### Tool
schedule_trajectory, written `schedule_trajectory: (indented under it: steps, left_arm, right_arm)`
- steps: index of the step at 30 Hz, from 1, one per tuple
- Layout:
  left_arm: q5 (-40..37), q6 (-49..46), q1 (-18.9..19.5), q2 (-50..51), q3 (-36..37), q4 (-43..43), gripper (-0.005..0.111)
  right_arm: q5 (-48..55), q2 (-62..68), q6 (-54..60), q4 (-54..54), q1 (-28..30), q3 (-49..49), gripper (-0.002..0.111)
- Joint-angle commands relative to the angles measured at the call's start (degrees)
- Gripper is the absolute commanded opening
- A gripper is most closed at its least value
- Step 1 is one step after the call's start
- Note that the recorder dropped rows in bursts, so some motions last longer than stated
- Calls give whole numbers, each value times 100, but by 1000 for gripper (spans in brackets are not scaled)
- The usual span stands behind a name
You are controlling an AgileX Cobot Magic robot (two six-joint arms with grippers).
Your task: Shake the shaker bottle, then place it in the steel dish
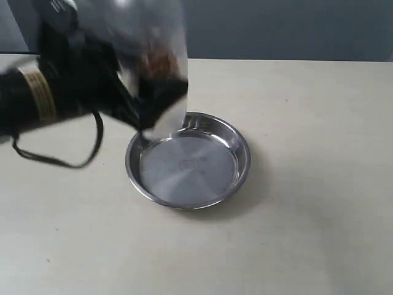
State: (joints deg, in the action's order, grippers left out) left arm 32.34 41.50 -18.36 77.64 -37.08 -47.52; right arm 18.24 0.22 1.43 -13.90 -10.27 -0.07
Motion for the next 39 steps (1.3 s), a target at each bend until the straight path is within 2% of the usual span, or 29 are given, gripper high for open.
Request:
schedule_trajectory:
  steps: [1,3,5,6,8,10,11,12,13,14,16,17,18,19,21,22,23,24,25,26,27,29,30,31,32,33,35,37,39]
  left_arm:
    - [1250,33,-21,83,2,79,0]
    - [1083,-15,-21,-327,-337,271,0]
    - [416,1,-21,-485,-437,158,0]
    - [242,77,-21,-391,-319,-53,0]
    - [194,467,-21,475,180,-189,0]
    - [817,574,-21,855,262,-301,0]
    - [1696,459,-21,632,76,-88,0]
    - [1922,326,-21,448,-76,89,0]
    - [1386,56,-21,-85,-491,147,0]
    - [702,-45,-39,-247,-591,136,0]
    - [-131,-124,-149,-50,-422,229,0]
    - [-213,-91,-180,277,-228,247,0]
    - [130,57,-180,986,23,303,0]
    - [396,84,-180,1120,47,200,0]
    - [1419,98,-180,403,-310,317,0]
    - [1301,43,-180,33,-439,343,0]
    - [380,-409,-224,-410,-474,431,0]
    - [-167,-559,-273,-367,-371,649,0]
    - [-667,-607,-289,145,-87,867,0]
    - [-657,-574,-276,402,31,931,0]
    - [-220,-523,-291,421,58,749,0]
    - [720,-513,-352,29,-95,636,0]
    - [895,-513,-352,-249,-241,649,0]
    - [753,-542,-352,-513,-364,689,0]
    - [249,-601,-352,-665,-448,756,0]
    - [-338,-601,-352,-628,-431,840,0]
    - [-928,-574,-352,-92,-143,866,0]
    - [-758,-343,-352,530,134,1021,0]
    - [229,123,-352,584,129,458,0]
  right_arm:
    - [-57,-22,6,27,-10,7,-1]
    - [-57,-22,6,27,-10,7,-1]
    - [-57,-22,6,27,-10,7,-1]
    - [-57,-22,6,27,-10,7,-1]
    - [-57,-22,6,27,-10,7,-1]
    - [-57,-22,6,27,-10,7,-1]
    - [-57,-22,6,27,-10,7,-1]
    - [-57,-22,6,27,-10,7,-1]
    - [-57,-22,6,27,-10,7,-1]
    - [-57,-22,6,27,-10,7,-1]
    - [-57,-22,6,37,-10,7,-1]
    - [-57,-22,6,37,-10,7,-1]
    - [-57,-22,6,37,-10,7,-1]
    - [-57,-22,6,37,-10,7,-1]
    - [-57,-22,6,37,-10,7,-1]
    - [-57,-22,6,37,-10,7,-1]
    - [-57,-22,6,37,-10,7,-1]
    - [-57,-22,6,50,-10,7,-1]
    - [-57,-22,6,53,-10,7,-1]
    - [-57,-22,6,35,-10,7,-1]
    - [-57,-22,6,55,-10,7,-1]
    - [-57,-22,6,55,-10,7,-1]
    - [-57,-22,6,55,-10,7,-1]
    - [-57,-22,6,40,-10,7,-1]
    - [-57,-22,6,39,0,7,-1]
    - [-57,-22,6,39,0,7,-1]
    - [-57,-22,6,39,0,7,-1]
    - [-57,-22,6,39,0,7,-1]
    - [-57,-22,6,39,0,7,-1]
